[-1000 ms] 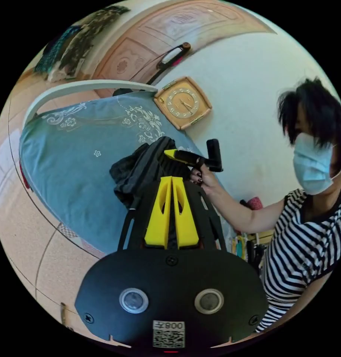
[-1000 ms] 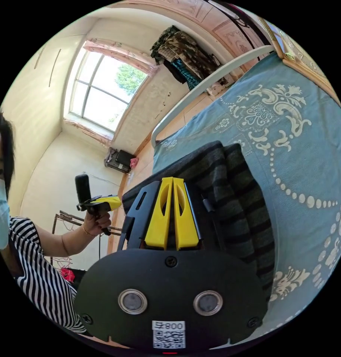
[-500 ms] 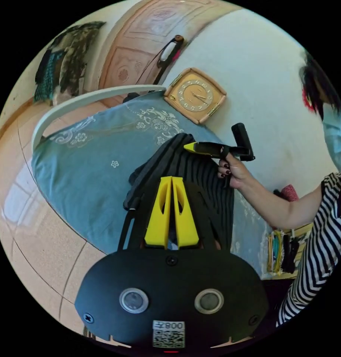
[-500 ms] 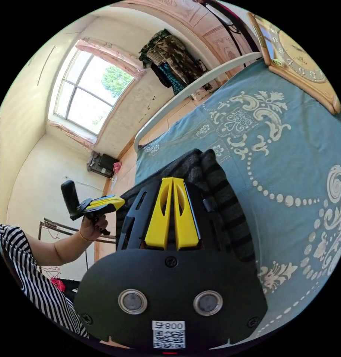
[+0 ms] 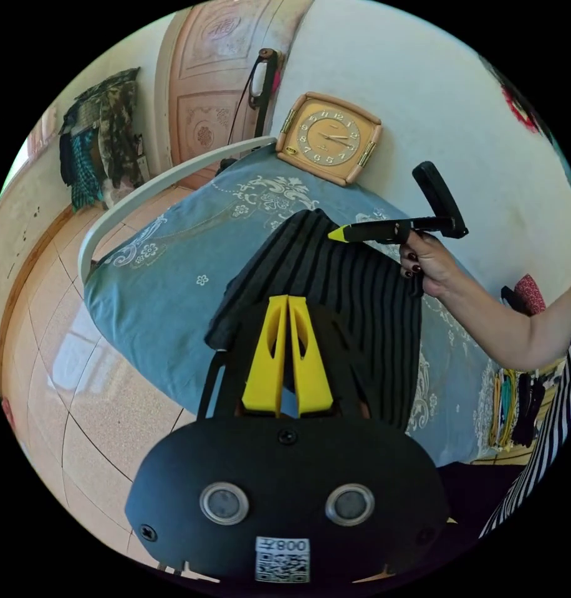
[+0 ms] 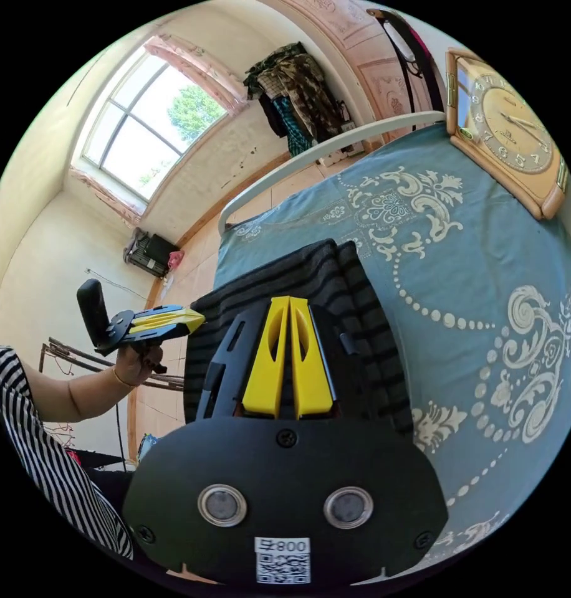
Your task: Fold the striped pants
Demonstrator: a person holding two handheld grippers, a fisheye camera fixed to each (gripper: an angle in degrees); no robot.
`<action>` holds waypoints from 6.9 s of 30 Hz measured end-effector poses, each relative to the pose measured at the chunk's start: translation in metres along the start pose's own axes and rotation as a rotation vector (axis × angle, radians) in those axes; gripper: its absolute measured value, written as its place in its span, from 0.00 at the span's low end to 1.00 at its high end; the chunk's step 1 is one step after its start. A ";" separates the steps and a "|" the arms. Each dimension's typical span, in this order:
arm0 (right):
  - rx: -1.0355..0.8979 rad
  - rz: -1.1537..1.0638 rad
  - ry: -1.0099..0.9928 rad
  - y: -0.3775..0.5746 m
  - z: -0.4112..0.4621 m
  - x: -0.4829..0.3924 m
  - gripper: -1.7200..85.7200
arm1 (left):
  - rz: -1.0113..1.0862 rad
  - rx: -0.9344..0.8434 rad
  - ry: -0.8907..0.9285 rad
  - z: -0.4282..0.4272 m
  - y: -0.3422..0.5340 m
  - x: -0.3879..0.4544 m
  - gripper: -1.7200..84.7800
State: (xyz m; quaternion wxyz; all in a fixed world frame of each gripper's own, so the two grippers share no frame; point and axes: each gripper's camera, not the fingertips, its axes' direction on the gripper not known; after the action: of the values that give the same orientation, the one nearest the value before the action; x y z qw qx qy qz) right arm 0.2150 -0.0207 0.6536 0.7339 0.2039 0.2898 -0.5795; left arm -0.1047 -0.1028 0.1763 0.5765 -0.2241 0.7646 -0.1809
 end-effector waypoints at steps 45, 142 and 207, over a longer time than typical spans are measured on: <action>-0.005 0.744 -0.813 0.281 -0.046 0.146 0.14 | -0.710 -0.258 0.844 0.027 0.147 -0.239 0.13; 0.772 0.847 -0.499 0.760 -0.560 -0.253 0.09 | -0.415 -0.391 1.185 0.638 0.070 0.031 0.13; 1.406 1.549 -0.030 1.672 -0.878 -0.484 0.11 | 0.786 -1.235 0.962 1.889 0.950 0.903 0.13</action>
State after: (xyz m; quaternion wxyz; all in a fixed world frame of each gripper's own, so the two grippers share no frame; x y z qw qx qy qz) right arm 1.5912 1.3011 0.2550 0.6240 0.7075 -0.3316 0.0088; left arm 1.3748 0.1569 -1.5646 -0.0122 -0.1158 0.9080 0.4025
